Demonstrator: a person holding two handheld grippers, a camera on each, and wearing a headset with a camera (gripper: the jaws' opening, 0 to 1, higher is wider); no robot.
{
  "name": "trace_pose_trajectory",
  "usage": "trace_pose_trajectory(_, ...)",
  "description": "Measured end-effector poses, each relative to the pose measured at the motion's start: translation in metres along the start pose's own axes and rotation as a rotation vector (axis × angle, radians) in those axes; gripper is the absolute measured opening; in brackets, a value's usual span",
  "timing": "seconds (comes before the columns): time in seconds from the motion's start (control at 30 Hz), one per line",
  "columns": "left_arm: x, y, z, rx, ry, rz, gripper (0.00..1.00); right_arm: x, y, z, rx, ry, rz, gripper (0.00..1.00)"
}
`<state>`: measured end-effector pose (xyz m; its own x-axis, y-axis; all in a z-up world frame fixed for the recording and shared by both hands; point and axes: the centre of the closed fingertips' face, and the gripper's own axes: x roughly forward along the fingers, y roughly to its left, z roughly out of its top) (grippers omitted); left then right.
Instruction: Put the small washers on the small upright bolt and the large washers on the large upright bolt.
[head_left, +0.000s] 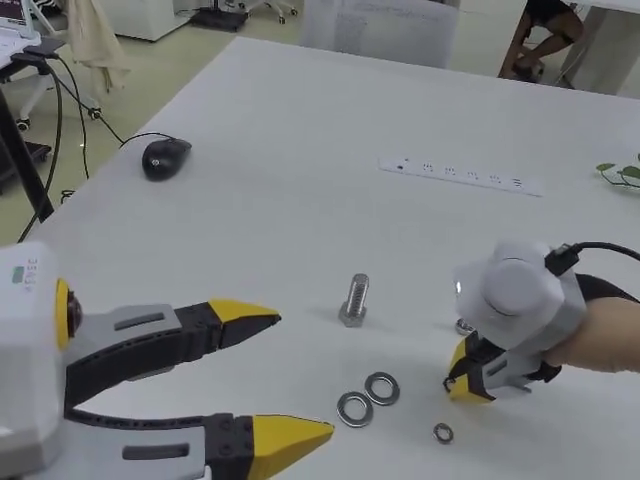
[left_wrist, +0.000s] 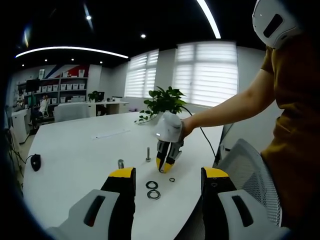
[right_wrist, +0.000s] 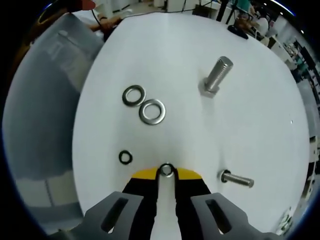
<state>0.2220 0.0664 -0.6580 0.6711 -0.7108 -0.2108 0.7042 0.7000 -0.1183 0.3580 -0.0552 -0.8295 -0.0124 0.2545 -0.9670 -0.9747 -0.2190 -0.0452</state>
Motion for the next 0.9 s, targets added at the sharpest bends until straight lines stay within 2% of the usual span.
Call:
trace_pose_trajectory(0.1,0.000,0.001,-0.001,0.001,0.006,0.000,0.51,-0.008,-0.001,0.000,0.024,-0.020,0.002,0.12)
trace_pose_trajectory(0.27,0.001,0.001,-0.002,-0.002,0.007,-0.004,0.51,-0.029,-0.016,-0.006,0.026,-0.013,-0.038,0.12)
trace_pose_trajectory(0.37,0.003,0.001,-0.002,-0.003,0.005,-0.009,0.51,-0.043,-0.026,-0.003,0.045,-0.034,-0.057,0.12)
trace_pose_trajectory(0.5,0.005,0.002,-0.002,-0.004,0.005,-0.012,0.51,-0.056,-0.038,-0.001,0.048,-0.036,-0.085,0.12)
trace_pose_trajectory(0.8,0.005,0.004,-0.003,-0.011,0.003,-0.008,0.51,-0.077,-0.061,0.004,0.036,-0.033,-0.144,0.12)
trace_pose_trajectory(0.9,0.007,0.004,-0.003,-0.010,0.006,-0.012,0.51,-0.077,-0.068,0.007,0.030,-0.031,-0.148,0.12)
